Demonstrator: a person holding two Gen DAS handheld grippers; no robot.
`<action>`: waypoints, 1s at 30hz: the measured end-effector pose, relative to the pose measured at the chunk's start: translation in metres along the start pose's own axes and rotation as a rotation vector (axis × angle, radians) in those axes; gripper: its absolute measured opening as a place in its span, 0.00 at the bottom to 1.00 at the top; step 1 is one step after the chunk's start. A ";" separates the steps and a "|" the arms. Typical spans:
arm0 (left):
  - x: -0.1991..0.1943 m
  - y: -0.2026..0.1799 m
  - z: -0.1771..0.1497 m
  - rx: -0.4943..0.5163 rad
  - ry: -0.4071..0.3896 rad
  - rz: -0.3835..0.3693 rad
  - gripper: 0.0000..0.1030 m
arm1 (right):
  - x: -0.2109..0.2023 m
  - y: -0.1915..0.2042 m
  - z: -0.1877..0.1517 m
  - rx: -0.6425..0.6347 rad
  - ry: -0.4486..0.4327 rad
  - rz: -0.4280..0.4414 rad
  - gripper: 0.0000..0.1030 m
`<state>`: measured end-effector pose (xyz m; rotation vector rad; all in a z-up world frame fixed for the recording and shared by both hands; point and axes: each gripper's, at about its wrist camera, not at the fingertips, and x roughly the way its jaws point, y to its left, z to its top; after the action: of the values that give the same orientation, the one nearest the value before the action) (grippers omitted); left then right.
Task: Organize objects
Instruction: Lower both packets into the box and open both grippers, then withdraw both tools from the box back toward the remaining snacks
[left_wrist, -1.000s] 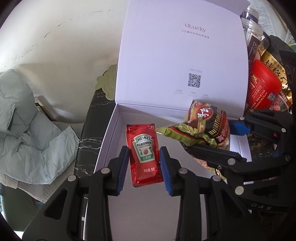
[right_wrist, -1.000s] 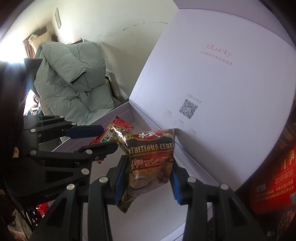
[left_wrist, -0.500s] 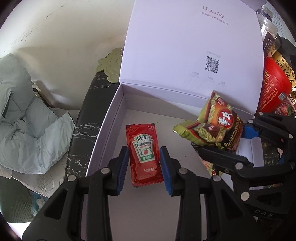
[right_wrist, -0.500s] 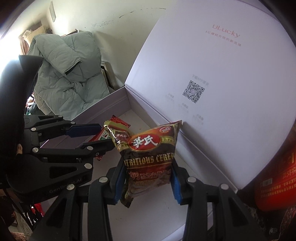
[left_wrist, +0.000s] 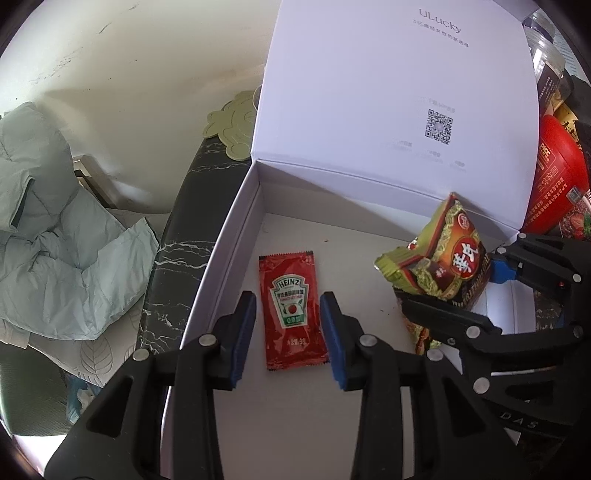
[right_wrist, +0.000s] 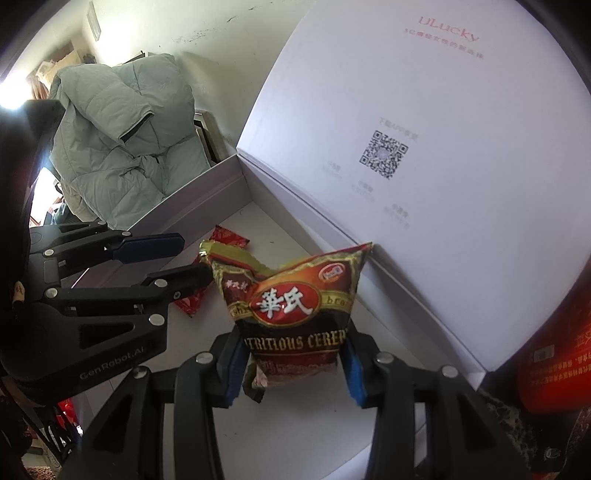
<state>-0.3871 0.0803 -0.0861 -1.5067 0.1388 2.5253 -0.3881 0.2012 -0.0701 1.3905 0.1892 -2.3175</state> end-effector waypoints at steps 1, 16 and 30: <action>-0.001 0.000 0.000 -0.003 0.002 0.006 0.35 | -0.001 0.000 0.000 0.002 0.001 -0.001 0.44; -0.028 -0.001 0.000 -0.008 -0.043 0.019 0.55 | -0.029 0.004 0.002 0.010 -0.048 -0.045 0.59; -0.077 -0.009 -0.006 -0.017 -0.124 0.067 0.56 | -0.063 0.005 0.001 0.050 -0.140 -0.047 0.62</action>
<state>-0.3445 0.0791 -0.0213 -1.3682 0.1513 2.6705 -0.3605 0.2145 -0.0143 1.2535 0.1232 -2.4630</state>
